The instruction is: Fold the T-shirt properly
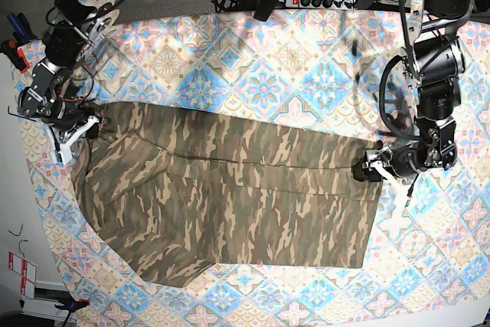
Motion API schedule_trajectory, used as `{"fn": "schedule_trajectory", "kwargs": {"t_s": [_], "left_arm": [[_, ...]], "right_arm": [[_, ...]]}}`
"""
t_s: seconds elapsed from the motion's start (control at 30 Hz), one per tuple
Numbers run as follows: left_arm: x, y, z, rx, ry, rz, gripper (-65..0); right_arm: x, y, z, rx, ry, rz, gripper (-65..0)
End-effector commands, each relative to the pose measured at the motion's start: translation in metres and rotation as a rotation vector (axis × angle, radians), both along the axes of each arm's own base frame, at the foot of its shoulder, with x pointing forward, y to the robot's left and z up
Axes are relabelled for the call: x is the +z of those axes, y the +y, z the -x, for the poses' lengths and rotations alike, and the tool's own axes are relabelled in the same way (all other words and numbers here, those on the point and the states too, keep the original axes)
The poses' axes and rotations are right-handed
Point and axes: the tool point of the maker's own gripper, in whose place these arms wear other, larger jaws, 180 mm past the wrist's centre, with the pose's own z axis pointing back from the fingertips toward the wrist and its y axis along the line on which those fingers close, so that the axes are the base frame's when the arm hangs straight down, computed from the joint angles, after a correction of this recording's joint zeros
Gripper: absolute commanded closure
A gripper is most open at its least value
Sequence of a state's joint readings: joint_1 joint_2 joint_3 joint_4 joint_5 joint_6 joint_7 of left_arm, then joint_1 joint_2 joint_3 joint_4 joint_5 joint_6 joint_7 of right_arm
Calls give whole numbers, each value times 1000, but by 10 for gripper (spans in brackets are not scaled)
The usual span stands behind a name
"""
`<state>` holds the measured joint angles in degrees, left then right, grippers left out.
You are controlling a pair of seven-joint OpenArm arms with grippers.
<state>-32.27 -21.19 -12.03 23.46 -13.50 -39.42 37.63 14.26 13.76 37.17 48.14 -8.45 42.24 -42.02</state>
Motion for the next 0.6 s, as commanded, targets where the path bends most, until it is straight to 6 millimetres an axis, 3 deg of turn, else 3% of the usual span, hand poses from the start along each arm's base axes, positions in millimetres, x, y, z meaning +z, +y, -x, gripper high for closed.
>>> {"fn": "schedule_trajectory", "kwargs": {"t_s": [0.0,0.1,0.37,0.57], "left_arm": [[0,-9,0,-42,17,-4,-442],[-7,-12,10,-73,70,-14,-416],[-21,-11,29,-84,119,-23,-94],[-28,-12,39,-84,138,-21,-90]], "right_arm": [[-24,-16,55,31,262,93,-14],[-24,-16,55,31,262,93,-14],[-24,-16,55,31,262,93,-14],[-24,-15,54,31,260,92,-14]]}}
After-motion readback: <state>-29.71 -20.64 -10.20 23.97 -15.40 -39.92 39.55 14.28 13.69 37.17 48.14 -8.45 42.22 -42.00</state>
